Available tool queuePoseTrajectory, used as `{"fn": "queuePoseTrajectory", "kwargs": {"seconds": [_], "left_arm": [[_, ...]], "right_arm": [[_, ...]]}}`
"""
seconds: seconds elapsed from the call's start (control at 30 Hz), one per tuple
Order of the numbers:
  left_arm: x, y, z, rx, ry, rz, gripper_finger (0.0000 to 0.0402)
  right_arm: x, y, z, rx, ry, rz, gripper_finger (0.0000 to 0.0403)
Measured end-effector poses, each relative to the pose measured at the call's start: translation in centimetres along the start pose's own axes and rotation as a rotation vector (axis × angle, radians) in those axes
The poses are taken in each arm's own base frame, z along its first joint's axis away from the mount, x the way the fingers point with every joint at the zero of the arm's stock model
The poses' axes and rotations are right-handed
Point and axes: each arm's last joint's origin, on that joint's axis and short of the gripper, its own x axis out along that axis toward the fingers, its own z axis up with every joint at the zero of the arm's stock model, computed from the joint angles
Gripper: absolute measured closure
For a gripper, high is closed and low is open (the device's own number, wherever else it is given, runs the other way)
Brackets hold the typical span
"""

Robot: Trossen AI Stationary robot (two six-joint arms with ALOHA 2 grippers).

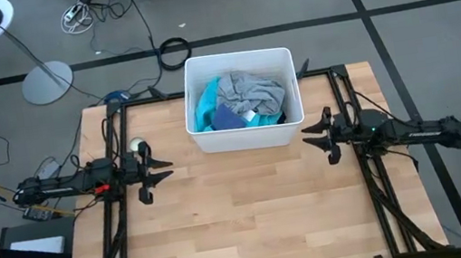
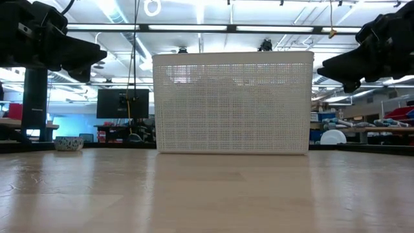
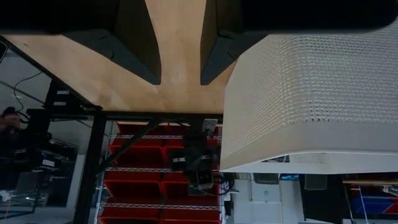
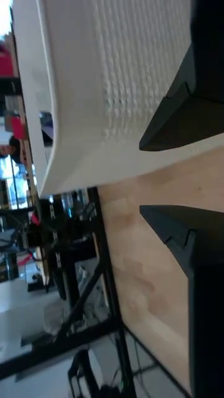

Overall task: Sort clothes
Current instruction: Return to Home Position

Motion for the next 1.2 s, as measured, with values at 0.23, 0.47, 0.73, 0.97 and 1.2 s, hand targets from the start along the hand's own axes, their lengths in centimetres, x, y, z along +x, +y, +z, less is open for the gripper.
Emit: {"fn": "queuePoseTrajectory", "kwargs": {"seconds": [0.23, 0.47, 0.73, 0.97, 1.2], "left_arm": [[0.0, 0.0, 0.0, 0.0, 0.0, 0.0, 0.0284], [0.0, 0.0, 0.0, 0.0, 0.0, 0.0, 0.0284], [0.0, 0.0, 0.0, 0.0, 0.0, 0.0, 0.0284], [0.0, 0.0, 0.0, 0.0, 0.0, 0.0, 0.0284], [0.0, 0.0, 0.0, 0.0, 0.0, 0.0, 0.0284]], "right_arm": [[0.1, -0.5, 0.2, -0.016, -0.025, -0.19, 0.025], [0.2, -1.6, 0.0, -0.036, -0.021, -0.583, 0.025], [0.4, -1.8, -0.1, -0.065, -0.012, -0.654, 0.025], [0.4, -1.7, 0.0, -0.061, -0.019, -0.644, 0.025], [0.4, -1.7, 0.0, -0.06, -0.022, -0.643, 0.025]]}}
